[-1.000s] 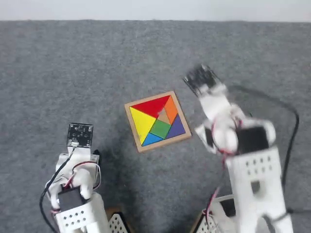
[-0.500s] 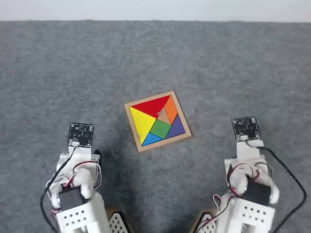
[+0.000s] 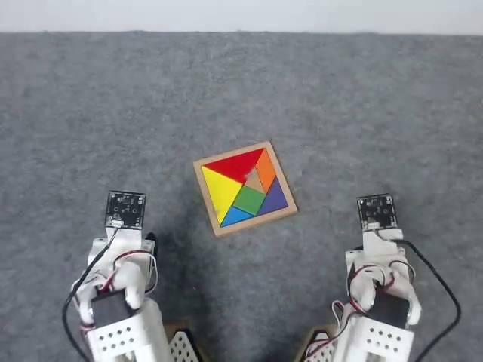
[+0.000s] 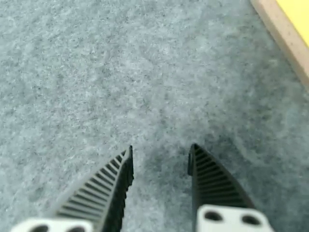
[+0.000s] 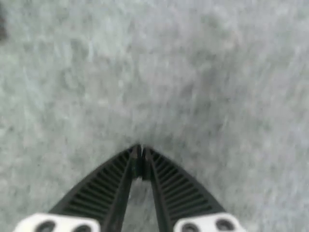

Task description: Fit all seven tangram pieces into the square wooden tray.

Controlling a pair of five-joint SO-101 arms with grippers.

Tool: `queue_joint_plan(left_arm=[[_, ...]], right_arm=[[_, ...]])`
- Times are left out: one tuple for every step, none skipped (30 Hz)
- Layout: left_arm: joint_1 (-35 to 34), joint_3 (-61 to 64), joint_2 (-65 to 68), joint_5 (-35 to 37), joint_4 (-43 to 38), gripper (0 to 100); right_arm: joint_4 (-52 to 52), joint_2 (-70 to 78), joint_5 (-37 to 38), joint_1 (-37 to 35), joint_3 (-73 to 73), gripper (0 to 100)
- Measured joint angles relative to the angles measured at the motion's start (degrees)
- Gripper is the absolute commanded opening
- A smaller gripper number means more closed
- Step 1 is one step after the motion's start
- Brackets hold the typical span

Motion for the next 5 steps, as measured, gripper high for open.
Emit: queue_joint_plan(left_arm=[[0.0,0.0,0.0,0.0,0.0,19],[0.0,0.0,0.0,0.0,0.0,19],[0.0,0.0,0.0,0.0,0.0,19],[0.0,0.0,0.0,0.0,0.0,19],[0.0,0.0,0.0,0.0,0.0,19]], right_arm=[[0.0,0.0,0.0,0.0,0.0,1.1],[0.0,0.0,0.0,0.0,0.0,1.1],[0.0,0.0,0.0,0.0,0.0,1.1],[0.0,0.0,0.0,0.0,0.0,1.1],[0.0,0.0,0.0,-0.1,0.0,1.1]])
